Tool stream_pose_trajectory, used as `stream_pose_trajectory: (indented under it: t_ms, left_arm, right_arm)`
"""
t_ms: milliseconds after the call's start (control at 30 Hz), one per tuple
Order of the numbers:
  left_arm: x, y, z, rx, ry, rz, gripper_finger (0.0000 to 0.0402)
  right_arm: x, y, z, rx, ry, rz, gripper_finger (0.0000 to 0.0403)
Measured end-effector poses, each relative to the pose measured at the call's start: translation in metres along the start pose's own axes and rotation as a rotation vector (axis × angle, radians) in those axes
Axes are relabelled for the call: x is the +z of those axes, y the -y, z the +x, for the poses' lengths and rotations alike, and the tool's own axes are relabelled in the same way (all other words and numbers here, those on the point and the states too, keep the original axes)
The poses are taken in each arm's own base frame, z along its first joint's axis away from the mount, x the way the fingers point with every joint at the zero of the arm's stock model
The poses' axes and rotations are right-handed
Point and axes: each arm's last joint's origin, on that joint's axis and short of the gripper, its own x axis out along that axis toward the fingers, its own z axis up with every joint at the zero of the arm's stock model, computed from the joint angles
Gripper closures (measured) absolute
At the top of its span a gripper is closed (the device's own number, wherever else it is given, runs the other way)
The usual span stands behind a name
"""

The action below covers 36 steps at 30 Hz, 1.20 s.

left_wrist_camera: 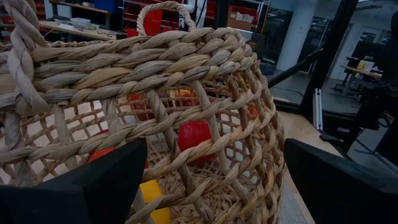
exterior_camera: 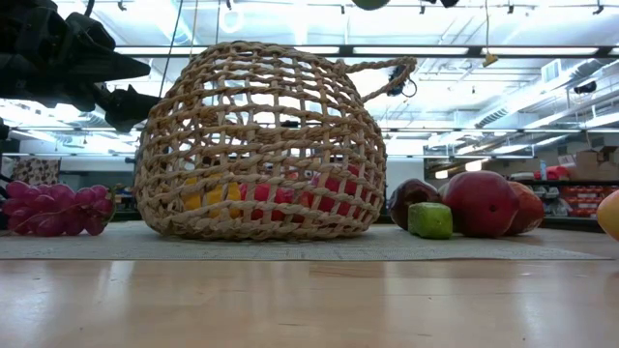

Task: Build produce basket
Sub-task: Put the green apple into the brown basket

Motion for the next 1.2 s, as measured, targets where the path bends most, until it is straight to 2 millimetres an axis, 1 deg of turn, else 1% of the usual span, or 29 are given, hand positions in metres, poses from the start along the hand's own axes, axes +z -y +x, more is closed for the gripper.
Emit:
stream_pose_trajectory:
  t_ms: [133,333,600,733,1033,1200]
  left_arm:
    - [0.0,0.0,0.0,0.0,0.0,0.0,0.0015]
    - [0.0,0.0,0.0,0.0,0.0,0.0,0.0015]
    - [0.0,0.0,0.0,0.0,0.0,0.0,0.0015]
    - [0.0,0.0,0.0,0.0,0.0,0.0,0.0015]
    - [0.0,0.0,0.0,0.0,0.0,0.0,0.0015]
    - [0.0,0.0,0.0,0.0,0.0,0.0,0.0015]
  right_arm:
    - [0.001,0.001,0.0,-0.039,0.006,0.11,0.0033]
    - [0.001,0.001,0.0,-0.039,0.01,0.19,0.0033]
    - [0.001,0.001,0.0,-0.038,0.01,0.189,0.0033]
    - [0.005,0.003,-0.001,-0.037,0.015,0.194,0.0033]
    - [0.014,0.007,-0.004,-0.042,0.024,0.134,0.0033]
    - [0.015,0.012,-0.006,-0.043,-0.008,0.096,0.0033]
